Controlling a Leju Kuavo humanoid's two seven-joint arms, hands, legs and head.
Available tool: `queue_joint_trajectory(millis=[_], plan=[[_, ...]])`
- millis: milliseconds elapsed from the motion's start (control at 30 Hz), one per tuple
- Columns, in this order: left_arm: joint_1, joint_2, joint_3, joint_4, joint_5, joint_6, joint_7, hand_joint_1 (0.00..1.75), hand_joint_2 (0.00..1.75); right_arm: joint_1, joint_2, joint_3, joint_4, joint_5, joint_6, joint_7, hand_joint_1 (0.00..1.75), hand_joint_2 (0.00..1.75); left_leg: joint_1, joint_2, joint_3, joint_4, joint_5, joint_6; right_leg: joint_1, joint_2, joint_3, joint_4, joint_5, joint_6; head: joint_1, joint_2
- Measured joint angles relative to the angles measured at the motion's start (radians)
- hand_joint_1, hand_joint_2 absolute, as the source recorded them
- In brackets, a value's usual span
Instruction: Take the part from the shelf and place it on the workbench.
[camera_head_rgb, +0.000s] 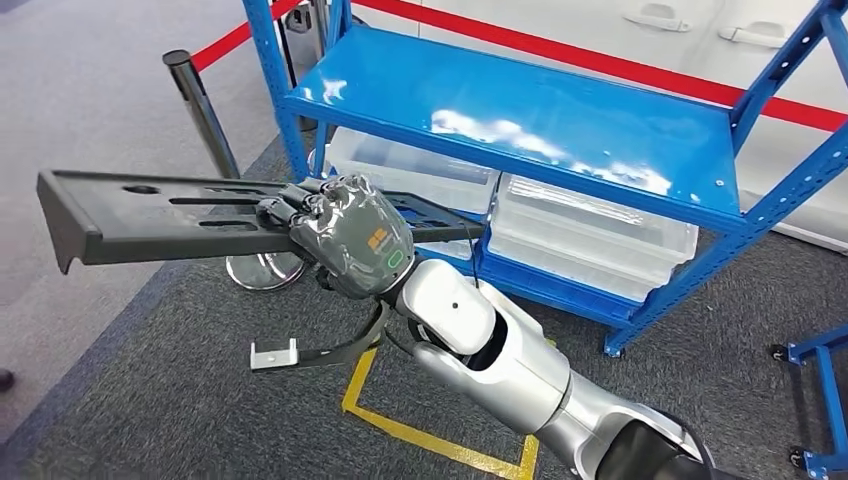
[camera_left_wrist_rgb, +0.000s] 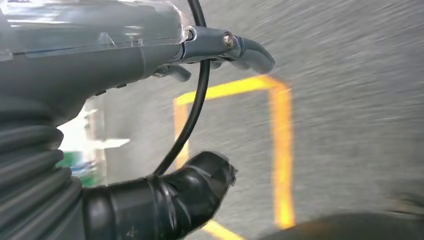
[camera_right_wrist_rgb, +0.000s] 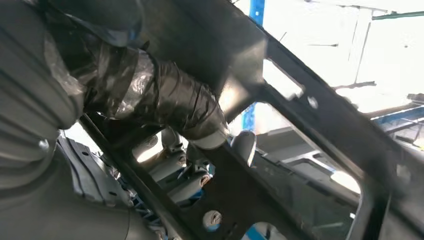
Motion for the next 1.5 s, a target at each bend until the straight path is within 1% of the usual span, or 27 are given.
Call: queue_joint_trajectory(millis=[67,133,167,233,300,333,400,433,500,567,600,633,700,767,833,900,933,967,1033,1100,1167,1233,1300,1333,1367,1433,1500], plan=[[-0.001,-0.014,0.0,0.0,-0.015,0.004,0.036,0.0,1.75,-0.006,-0.001,0.001,0.007,-0.004,-0.006,0.0,1.75,1.75,-0.003,-0.026,-0.024,0.0,0.021,0.006,0.003,0.034,-0.022,0.119,-0.084,-0.001,0.001,0.0],[-0.001,-0.024,0.0,0.0,-0.02,0.004,0.045,0.0,1.75,-0.009,-0.003,0.001,0.012,-0.006,-0.007,-0.001,1.75,1.75,-0.007,-0.053,-0.049,0.001,0.042,0.006,0.009,0.042,-0.009,0.169,-0.093,-0.01,0.001,0.0],[-0.001,-0.026,0.0,0.0,-0.02,0.003,0.046,0.0,1.75,-0.01,-0.003,0.002,0.014,-0.006,-0.007,-0.001,1.75,1.75,-0.008,-0.067,-0.061,0.001,0.053,0.005,0.013,0.047,0.02,0.144,-0.07,-0.017,0.001,0.0],[-0.003,-0.03,0.0,0.0,-0.02,0.002,0.048,0.0,1.75,-0.014,-0.003,0.002,0.014,-0.006,-0.008,-0.001,1.75,1.75,-0.01,-0.092,-0.082,0.001,0.075,0.001,0.02,0.083,0.113,0.016,-0.027,-0.038,0.0,0.0],[-0.005,-0.035,0.0,0.0,-0.021,0.001,0.049,0.0,1.75,-0.019,-0.003,0.003,0.014,-0.006,-0.009,-0.002,1.75,1.75,-0.009,-0.113,-0.094,-0.005,0.1,-0.006,0.023,0.127,0.178,-0.095,-0.021,-0.046,0.0,0.0],[-0.005,-0.037,0.0,0.0,-0.021,0.001,0.05,0.0,1.75,-0.021,-0.003,0.003,0.014,-0.006,-0.01,-0.002,1.75,1.75,-0.006,-0.123,-0.096,-0.013,0.114,-0.012,0.025,0.136,0.186,-0.118,-0.023,-0.046,0.001,0.0],[-0.001,-0.037,0.0,0.001,-0.021,0.001,0.05,0.0,1.75,-0.024,-0.002,0.004,0.016,-0.007,-0.012,-0.002,1.75,1.75,-0.004,-0.146,-0.101,-0.038,0.143,-0.026,0.024,0.115,0.181,-0.134,0.003,-0.045,0.002,0.0],[0.001,-0.037,0.0,0.002,-0.02,0.002,0.05,0.0,1.75,-0.026,0.0,0.005,0.016,-0.007,-0.013,-0.003,1.75,1.75,-0.007,-0.141,-0.108,-0.042,0.139,-0.031,0.02,0.1,0.175,-0.144,0.018,-0.047,0.002,0.0],[-0.001,-0.037,0.001,0.004,-0.014,0.004,0.044,0.0,1.75,-0.029,0.003,0.005,0.017,-0.007,-0.013,-0.002,1.75,1.75,-0.009,-0.092,-0.132,0.011,0.06,-0.037,0.014,0.065,0.154,-0.161,0.049,-0.053,0.0,0.0],[-0.004,-0.035,0.003,0.004,-0.004,0.007,0.031,0.0,1.75,-0.031,0.004,0.006,0.019,-0.007,-0.012,-0.001,1.75,1.75,-0.005,-0.044,-0.157,0.141,-0.048,-0.047,0.017,0.032,0.124,-0.158,0.072,-0.057,-0.001,0.0],[-0.004,-0.034,0.004,0.004,0.0,0.006,0.026,0.0,1.75,-0.031,0.004,0.006,0.02,-0.007,-0.012,-0.001,1.75,1.75,-0.001,-0.035,-0.163,0.206,-0.065,-0.054,0.018,0.015,0.107,-0.153,0.081,-0.056,-0.001,0.0],[-0.004,-0.032,0.004,0.004,0.001,0.004,0.021,0.0,1.75,-0.031,0.004,0.006,0.021,-0.007,-0.011,0.0,1.75,1.75,0.001,-0.033,-0.159,0.252,-0.054,-0.06,0.018,-0.001,0.089,-0.146,0.089,-0.053,-0.001,0.0],[-0.004,-0.03,0.004,0.004,-0.003,-0.005,0.013,0.0,1.75,-0.032,-0.001,0.006,0.02,-0.008,-0.012,0.003,1.75,1.75,0.009,-0.023,-0.109,0.258,0.005,-0.072,0.017,-0.031,0.048,-0.126,0.104,-0.046,-0.001,0.0],[-0.006,-0.028,0.004,0.004,-0.011,-0.015,0.0,0.0,1.75,-0.031,-0.016,0.004,0.009,-0.015,-0.013,0.007,1.75,1.75,0.009,0.008,0.001,0.139,-0.016,-0.078,0.018,-0.054,0.012,-0.102,0.115,-0.035,-0.001,0.0],[-0.012,-0.028,0.004,0.002,-0.017,-0.024,-0.015,0.0,1.75,-0.03,-0.045,-0.004,-0.01,-0.026,-0.011,0.006,1.75,1.75,-0.003,0.027,0.071,0.029,-0.071,-0.059,0.018,-0.075,-0.007,-0.089,0.129,-0.021,0.002,0.0],[-0.014,-0.028,0.004,0.002,-0.018,-0.033,-0.026,0.0,1.75,-0.025,-0.078,-0.019,-0.027,-0.038,-0.003,-0.002,1.75,1.75,-0.014,0.014,0.066,0.003,-0.064,-0.026,0.013,-0.092,-0.013,-0.091,0.148,-0.008,0.004,0.0],[-0.014,-0.029,0.004,0.002,-0.017,-0.037,-0.029,0.0,1.75,-0.021,-0.093,-0.027,-0.033,-0.043,0.004,-0.008,1.75,1.75,-0.016,0.007,0.058,-0.001,-0.052,-0.014,0.008,-0.082,-0.017,-0.087,0.141,-0.002,0.005,0.0],[-0.014,-0.029,0.004,0.002,-0.015,-0.041,-0.031,0.0,1.75,-0.016,-0.106,-0.034,-0.038,-0.047,0.011,-0.015,1.75,1.75,-0.015,0.0,0.048,-0.004,-0.038,-0.002,0.005,-0.059,-0.023,-0.071,0.113,0.003,0.005,0.0],[-0.02,-0.03,0.005,0.002,-0.011,-0.045,-0.032,0.0,1.75,-0.011,-0.125,-0.047,-0.043,-0.052,0.022,-0.026,1.75,1.75,-0.016,-0.013,0.02,-0.007,-0.009,0.014,0.003,0.004,-0.044,0.017,0.007,0.007,0.005,0.0],[-0.025,-0.031,0.005,0.002,-0.01,-0.048,-0.032,0.0,1.75,-0.01,-0.134,-0.056,-0.045,-0.054,0.028,-0.032,1.75,1.75,-0.022,-0.033,-0.015,-0.006,0.019,0.021,0.009,0.034,-0.058,0.135,-0.073,0.001,0.005,0.0],[-0.028,-0.034,0.005,0.002,-0.01,-0.049,-0.032,0.0,1.75,-0.01,-0.135,-0.06,-0.046,-0.055,0.033,-0.035,1.75,1.75,-0.027,-0.056,-0.05,-0.006,0.049,0.023,0.022,0.043,-0.032,0.179,-0.056,-0.016,0.005,0.0],[-0.029,-0.037,0.005,0.002,-0.01,-0.05,-0.031,0.0,1.75,-0.011,-0.135,-0.063,-0.048,-0.056,0.035,-0.036,1.75,1.75,-0.028,-0.081,-0.083,-0.005,0.079,0.022,0.039,0.068,0.057,0.101,-0.005,-0.04,0.005,0.0],[-0.032,-0.043,0.005,0.001,-0.011,-0.049,-0.03,0.0,1.75,-0.014,-0.136,-0.067,-0.056,-0.056,0.036,-0.036,1.75,1.75,-0.029,-0.105,-0.104,-0.008,0.109,0.019,0.05,0.109,0.167,-0.05,-0.016,-0.06,0.004,0.0],[-0.033,-0.044,0.005,0.001,-0.011,-0.049,-0.029,0.0,1.75,-0.015,-0.136,-0.068,-0.059,-0.057,0.036,-0.036,1.75,1.75,-0.028,-0.117,-0.109,-0.014,0.124,0.015,0.053,0.123,0.201,-0.106,-0.03,-0.065,0.005,0.0],[-0.032,-0.045,0.005,0.001,-0.011,-0.049,-0.028,0.0,1.75,-0.017,-0.136,-0.069,-0.062,-0.057,0.037,-0.037,1.75,1.75,-0.028,-0.129,-0.11,-0.024,0.141,0.009,0.054,0.121,0.215,-0.138,-0.038,-0.066,0.005,0.0],[-0.029,-0.045,0.005,0.001,-0.012,-0.05,-0.026,0.0,1.75,-0.02,-0.135,-0.07,-0.064,-0.057,0.041,-0.037,1.75,1.75,-0.03,-0.142,-0.114,-0.044,0.162,-0.002,0.049,0.096,0.207,-0.16,-0.012,-0.068,0.007,0.0],[-0.03,-0.043,0.006,0.001,-0.012,-0.051,-0.025,0.0,1.75,-0.025,-0.131,-0.07,-0.065,-0.057,0.047,-0.037,1.75,1.75,-0.034,-0.104,-0.131,-0.009,0.1,-0.011,0.041,0.066,0.191,-0.18,0.021,-0.075,0.007,0.0]])
